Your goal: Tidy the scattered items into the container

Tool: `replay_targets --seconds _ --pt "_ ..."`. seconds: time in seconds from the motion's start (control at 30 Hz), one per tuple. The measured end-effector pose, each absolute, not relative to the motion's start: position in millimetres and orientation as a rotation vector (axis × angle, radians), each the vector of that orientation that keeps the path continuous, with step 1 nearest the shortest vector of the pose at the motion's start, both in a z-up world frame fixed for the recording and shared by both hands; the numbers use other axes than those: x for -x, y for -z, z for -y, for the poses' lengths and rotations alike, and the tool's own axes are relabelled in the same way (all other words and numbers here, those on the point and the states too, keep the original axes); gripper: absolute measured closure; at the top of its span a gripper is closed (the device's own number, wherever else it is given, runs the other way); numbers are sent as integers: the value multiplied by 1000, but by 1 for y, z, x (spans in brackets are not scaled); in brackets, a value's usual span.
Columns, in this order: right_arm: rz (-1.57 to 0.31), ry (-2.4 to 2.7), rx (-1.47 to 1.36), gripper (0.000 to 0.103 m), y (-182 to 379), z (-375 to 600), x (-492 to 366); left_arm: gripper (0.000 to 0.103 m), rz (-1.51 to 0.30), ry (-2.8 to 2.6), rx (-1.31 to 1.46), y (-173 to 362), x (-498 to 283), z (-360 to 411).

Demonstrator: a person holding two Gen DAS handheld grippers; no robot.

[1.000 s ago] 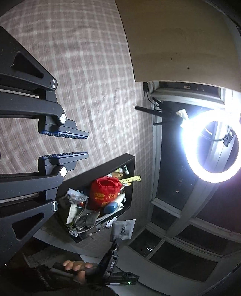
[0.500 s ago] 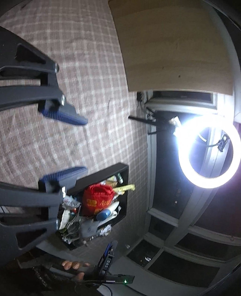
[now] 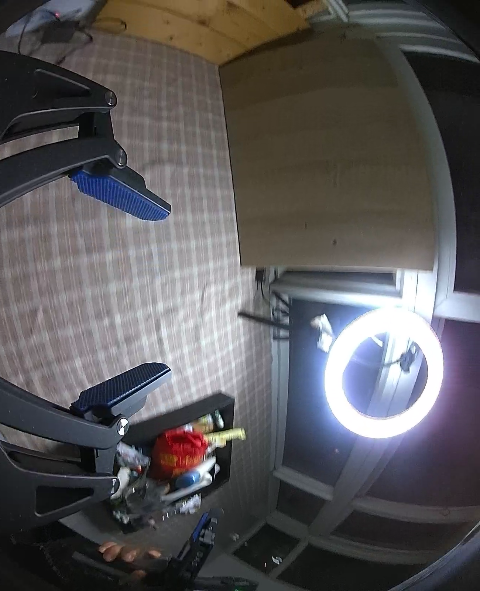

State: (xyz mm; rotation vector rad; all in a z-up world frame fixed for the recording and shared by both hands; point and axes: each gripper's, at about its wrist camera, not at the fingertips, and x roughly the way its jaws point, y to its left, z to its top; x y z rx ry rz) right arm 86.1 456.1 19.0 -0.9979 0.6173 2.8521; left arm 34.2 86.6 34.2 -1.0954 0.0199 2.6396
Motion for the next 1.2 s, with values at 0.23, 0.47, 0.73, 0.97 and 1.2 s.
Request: replay_targets --seconds 0.23,0.47,0.73,0.97,1.2 --pt "-549 -2931 1016 45 -30 -399 -69 25 -30 -2701 1157 -32 -26 -52" --pt "-479 -3000 1078 44 -31 -347 -47 25 12 -2733 1158 -30 -20 -27" --pt "-339 -3027 1167 44 -21 -306 -27 25 108 -2741 1178 -24 -12 -6" --pt "-356 -3014 1227 44 -6 -300 -14 25 142 -2756 1215 -18 -8 0" --pt "-382 -2982 1283 44 10 -299 -8 25 145 -2741 1258 -9 -1 -5"
